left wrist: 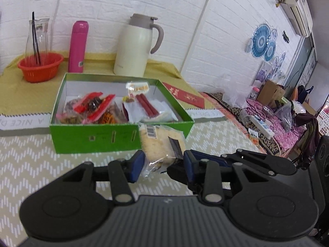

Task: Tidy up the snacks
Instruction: 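Carry the cheese-cracker pack into the green box and open the right gripper, then withdraw the right gripper from the green box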

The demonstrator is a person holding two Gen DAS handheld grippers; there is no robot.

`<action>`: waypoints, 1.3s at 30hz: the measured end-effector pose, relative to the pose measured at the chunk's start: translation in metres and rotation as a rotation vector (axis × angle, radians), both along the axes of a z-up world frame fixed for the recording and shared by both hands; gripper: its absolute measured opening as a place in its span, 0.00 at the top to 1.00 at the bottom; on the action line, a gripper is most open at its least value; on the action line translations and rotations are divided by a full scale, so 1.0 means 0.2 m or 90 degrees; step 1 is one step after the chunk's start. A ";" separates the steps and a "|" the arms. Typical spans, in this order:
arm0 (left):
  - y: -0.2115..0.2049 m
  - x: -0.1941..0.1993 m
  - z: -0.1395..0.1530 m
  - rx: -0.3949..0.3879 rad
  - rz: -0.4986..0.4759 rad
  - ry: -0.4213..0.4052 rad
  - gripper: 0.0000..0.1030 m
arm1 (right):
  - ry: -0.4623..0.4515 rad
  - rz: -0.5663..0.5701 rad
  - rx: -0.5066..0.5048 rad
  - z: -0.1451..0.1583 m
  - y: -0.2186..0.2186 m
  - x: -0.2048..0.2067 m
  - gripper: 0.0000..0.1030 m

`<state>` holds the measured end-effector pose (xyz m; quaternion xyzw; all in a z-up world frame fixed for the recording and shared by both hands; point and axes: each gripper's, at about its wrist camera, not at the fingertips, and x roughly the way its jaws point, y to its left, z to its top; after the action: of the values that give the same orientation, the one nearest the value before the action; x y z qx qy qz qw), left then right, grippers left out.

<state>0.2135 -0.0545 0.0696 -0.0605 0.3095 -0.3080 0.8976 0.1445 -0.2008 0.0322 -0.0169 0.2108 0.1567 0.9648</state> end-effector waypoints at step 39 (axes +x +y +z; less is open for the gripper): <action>-0.05 0.51 -0.02 -0.028 0.118 -0.063 0.05 | -0.076 -0.004 -0.086 -0.11 -0.03 0.51 0.00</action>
<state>0.3147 -0.0640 0.0658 -0.0934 0.2510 -0.2334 0.9348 0.2472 -0.2073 0.0100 -0.0907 0.1629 0.1376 0.9728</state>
